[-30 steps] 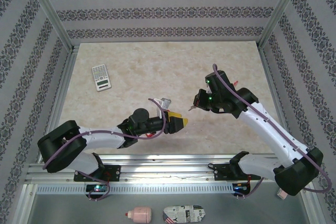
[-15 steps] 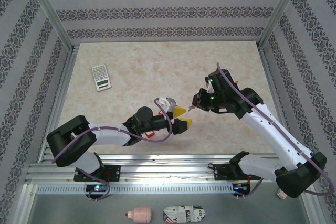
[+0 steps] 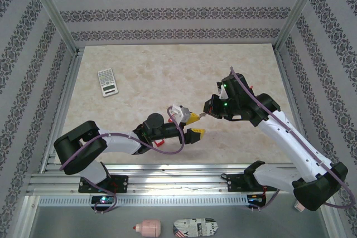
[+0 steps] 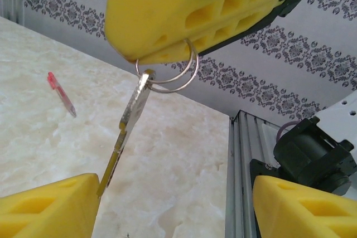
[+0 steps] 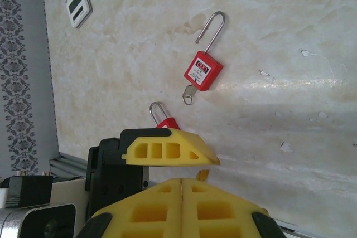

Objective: Unlock with the key

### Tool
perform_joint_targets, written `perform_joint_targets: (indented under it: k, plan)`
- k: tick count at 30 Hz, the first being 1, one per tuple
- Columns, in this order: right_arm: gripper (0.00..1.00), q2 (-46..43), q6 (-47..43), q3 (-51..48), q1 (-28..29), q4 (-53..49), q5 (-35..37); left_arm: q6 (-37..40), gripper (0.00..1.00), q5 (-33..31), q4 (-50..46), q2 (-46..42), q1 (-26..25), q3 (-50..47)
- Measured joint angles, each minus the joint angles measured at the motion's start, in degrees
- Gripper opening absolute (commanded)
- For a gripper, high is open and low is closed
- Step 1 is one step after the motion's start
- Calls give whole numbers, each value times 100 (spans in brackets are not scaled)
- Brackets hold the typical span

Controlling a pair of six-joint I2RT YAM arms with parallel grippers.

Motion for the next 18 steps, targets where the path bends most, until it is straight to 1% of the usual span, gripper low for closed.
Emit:
perform_joint_targets:
  k: [4,6,12,18]
  plan:
    - [0,-11,2,-2,0,0,-22,111,68,4,-2,-2,11,87]
    - [0,-15,2,-2,0,0,-42,170,63,20,-7,-2,17,122]
    - [0,-17,2,-4,0,20,-44,267,37,120,-61,-4,57,247]
    - [0,-50,4,-96,0,42,-66,278,18,162,-133,-7,142,247]
